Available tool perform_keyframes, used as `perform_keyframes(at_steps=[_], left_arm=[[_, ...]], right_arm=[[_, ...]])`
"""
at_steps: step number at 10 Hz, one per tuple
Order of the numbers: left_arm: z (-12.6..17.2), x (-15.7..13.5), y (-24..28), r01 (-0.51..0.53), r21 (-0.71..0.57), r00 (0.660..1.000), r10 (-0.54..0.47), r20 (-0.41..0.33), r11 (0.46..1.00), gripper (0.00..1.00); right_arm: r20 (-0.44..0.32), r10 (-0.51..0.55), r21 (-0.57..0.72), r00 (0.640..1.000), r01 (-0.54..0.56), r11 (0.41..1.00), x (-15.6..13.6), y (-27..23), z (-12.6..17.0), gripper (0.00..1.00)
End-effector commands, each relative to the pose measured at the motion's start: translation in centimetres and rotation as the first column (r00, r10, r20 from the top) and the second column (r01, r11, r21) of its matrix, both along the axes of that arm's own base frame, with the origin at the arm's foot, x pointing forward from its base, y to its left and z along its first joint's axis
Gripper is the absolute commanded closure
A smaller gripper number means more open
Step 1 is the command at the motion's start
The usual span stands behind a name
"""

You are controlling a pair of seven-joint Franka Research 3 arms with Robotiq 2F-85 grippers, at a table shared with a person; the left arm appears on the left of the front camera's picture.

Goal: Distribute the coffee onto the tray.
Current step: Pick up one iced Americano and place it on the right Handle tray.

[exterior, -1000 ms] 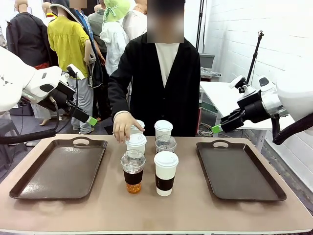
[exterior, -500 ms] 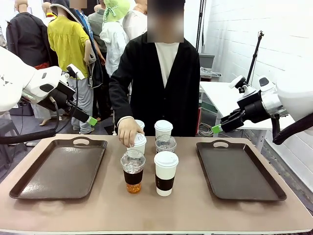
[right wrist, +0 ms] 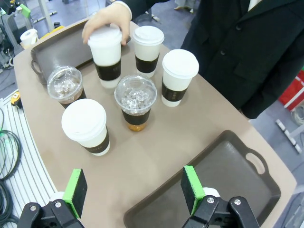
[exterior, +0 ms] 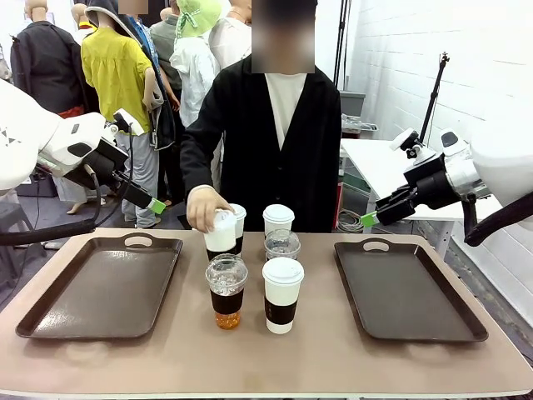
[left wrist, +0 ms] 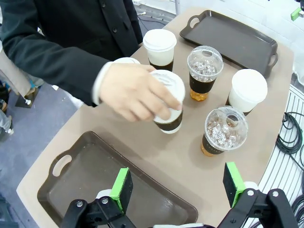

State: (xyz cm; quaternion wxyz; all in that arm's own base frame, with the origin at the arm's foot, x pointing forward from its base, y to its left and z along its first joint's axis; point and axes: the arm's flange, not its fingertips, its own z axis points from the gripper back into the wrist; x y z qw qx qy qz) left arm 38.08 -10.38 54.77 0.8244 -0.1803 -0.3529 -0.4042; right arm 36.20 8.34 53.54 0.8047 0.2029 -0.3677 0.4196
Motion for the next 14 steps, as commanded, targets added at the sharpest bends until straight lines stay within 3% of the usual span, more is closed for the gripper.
perform_keyframes(at_steps=[1,4,10,14], left_arm=[[0.0,0.1,0.1,0.004,-0.002,1.0,-0.004,-0.006,1.0,0.0],[0.0,0.1,0.1,0.004,-0.002,1.0,-0.004,-0.006,1.0,0.0],[0.0,0.1,0.1,0.004,-0.002,1.0,-0.004,-0.006,1.0,0.0],[0.0,0.1,0.1,0.004,-0.002,1.0,-0.004,-0.006,1.0,0.0]], right_arm=[[-0.006,0.008,0.01,1.0,-0.008,1.0,0.2,0.1,-0.2,0.0],[-0.01,0.012,-0.017,1.0,-0.012,1.0,0.5,0.0,0.3,0.0],[-0.063,0.073,-0.22,0.995,-0.085,0.972,5.9,0.6,1.8,0.0],[-0.072,0.204,-0.401,0.976,-0.216,0.89,10.4,1.5,0.5,0.0]])
